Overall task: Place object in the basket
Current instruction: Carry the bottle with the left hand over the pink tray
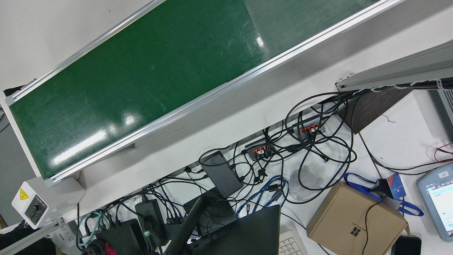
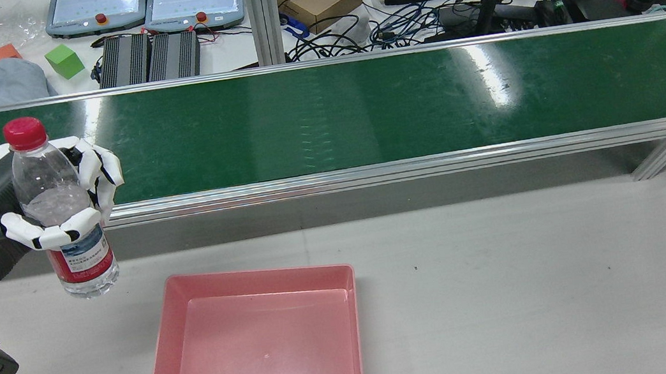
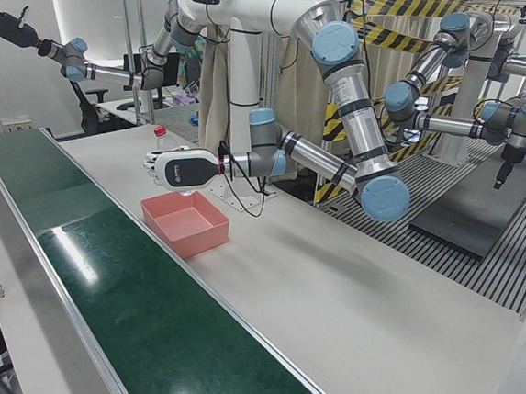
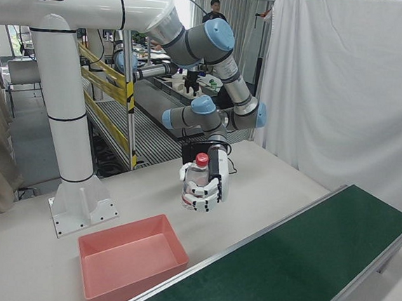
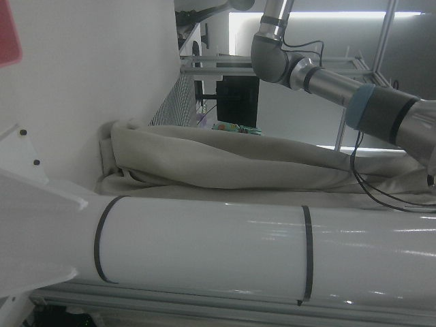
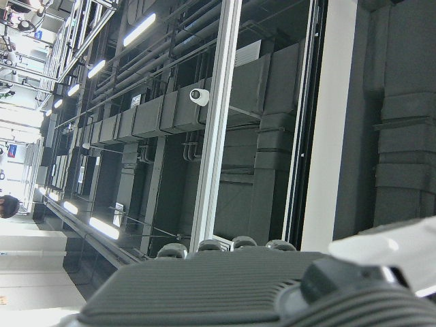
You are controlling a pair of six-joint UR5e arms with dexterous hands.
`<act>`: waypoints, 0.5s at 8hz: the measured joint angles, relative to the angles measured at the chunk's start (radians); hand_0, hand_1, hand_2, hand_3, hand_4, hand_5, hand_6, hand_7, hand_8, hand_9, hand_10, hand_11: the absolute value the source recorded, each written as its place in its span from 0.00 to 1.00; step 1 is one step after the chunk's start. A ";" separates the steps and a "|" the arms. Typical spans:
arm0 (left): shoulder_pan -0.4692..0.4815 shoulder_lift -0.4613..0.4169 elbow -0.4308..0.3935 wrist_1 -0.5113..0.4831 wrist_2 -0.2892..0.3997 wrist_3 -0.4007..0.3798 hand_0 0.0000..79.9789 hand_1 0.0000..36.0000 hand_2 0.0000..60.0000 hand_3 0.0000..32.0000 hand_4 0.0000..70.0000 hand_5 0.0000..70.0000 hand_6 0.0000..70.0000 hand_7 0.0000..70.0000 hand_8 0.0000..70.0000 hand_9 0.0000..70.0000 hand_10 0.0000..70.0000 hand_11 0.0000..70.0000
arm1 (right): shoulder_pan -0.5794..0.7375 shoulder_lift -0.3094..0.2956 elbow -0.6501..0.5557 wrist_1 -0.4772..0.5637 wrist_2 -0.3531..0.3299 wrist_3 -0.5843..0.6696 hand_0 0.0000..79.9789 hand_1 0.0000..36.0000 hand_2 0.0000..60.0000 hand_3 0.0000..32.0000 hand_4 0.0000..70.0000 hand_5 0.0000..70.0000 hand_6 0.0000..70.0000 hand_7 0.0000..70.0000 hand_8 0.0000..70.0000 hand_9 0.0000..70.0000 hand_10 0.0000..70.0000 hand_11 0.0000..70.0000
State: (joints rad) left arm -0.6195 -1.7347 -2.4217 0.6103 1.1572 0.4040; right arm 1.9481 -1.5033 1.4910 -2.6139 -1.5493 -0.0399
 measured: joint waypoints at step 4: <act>0.188 -0.012 -0.034 0.016 -0.038 0.128 0.73 0.72 0.94 0.00 0.69 0.90 0.63 0.64 0.64 0.74 0.53 0.76 | 0.000 0.000 0.000 0.000 0.000 0.000 0.00 0.00 0.00 0.00 0.00 0.00 0.00 0.00 0.00 0.00 0.00 0.00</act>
State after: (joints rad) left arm -0.4317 -1.7469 -2.4560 0.6261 1.1191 0.5324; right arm 1.9482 -1.5033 1.4910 -2.6139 -1.5493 -0.0399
